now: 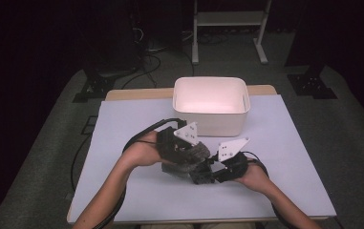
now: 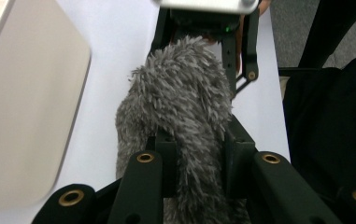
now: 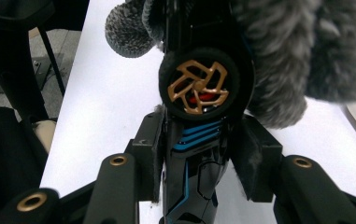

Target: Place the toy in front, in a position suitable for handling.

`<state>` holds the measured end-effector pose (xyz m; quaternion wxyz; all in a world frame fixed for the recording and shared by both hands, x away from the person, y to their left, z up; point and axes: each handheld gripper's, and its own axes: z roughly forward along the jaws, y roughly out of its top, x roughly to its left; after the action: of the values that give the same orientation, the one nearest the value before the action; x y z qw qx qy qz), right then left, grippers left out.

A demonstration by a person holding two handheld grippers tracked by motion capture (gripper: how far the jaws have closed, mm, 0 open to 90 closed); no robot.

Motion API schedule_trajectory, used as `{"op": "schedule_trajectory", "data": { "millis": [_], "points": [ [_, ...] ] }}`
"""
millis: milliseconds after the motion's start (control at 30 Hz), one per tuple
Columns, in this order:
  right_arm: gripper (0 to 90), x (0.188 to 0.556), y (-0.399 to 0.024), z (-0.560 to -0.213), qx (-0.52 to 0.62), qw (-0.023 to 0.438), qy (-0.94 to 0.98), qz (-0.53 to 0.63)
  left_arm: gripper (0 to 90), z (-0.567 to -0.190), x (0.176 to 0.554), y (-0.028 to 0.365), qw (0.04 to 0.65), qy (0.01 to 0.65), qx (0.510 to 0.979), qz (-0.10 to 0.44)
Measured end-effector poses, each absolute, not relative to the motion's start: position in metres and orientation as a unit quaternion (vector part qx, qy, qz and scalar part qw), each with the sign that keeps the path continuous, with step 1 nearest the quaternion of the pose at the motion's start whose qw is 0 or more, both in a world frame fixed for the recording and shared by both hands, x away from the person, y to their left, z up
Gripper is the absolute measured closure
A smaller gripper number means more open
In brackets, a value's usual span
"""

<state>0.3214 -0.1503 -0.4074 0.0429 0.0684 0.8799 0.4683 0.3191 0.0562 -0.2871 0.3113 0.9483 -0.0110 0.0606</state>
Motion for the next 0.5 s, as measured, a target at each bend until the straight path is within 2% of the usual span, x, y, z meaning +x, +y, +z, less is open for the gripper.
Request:
{"op": "schedule_trajectory", "data": {
  "millis": [233,500],
  "points": [
    [55.5,0.320,-0.155,-0.409,0.072,0.042,0.876,0.475,72.7,-0.288,0.322,0.046,0.317,-0.016,0.947,0.050],
    [55.4,0.323,-0.156,-0.408,0.076,0.040,0.877,0.472,72.1,-0.299,0.325,0.075,0.311,0.017,0.949,0.053]
  ]
}}
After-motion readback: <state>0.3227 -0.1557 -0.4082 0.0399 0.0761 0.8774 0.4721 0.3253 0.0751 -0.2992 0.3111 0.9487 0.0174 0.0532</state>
